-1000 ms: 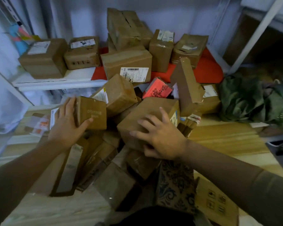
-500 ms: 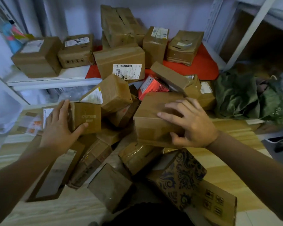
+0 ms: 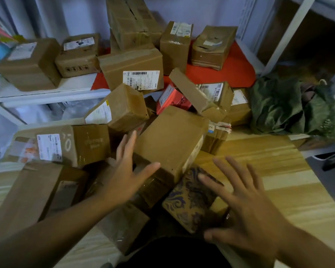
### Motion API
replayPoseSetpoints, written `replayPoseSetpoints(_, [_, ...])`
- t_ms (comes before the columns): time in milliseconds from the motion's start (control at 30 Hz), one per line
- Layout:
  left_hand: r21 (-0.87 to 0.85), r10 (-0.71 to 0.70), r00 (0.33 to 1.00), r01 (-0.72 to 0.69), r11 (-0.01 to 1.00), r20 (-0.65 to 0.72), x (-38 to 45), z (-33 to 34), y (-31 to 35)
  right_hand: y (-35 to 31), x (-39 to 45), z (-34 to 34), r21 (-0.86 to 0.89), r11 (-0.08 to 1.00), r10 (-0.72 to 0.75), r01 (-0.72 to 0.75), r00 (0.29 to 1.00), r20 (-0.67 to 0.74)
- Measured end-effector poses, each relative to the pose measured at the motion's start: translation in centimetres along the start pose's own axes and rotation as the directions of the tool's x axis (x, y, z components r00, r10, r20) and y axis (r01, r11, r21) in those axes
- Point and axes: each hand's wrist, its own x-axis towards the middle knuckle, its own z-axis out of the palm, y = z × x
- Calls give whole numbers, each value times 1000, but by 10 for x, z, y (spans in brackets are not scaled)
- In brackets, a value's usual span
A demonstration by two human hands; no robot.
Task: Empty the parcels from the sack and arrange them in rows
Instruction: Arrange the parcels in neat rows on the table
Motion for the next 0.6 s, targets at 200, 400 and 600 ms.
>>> replayPoseSetpoints(200, [94,100,995,-97,991,-28,11,38,21,16,-31,43,37,968,245,-249,966,85])
replayPoseSetpoints(400, [366,396,917,-349,863,-58,20,51,72,92,-14,43,135,803,589,-581,808,-29])
replayPoseSetpoints(600, [379,532,842,-465,800,-89,42,82,120,167,4,57,642,277,947,-715,317,-55])
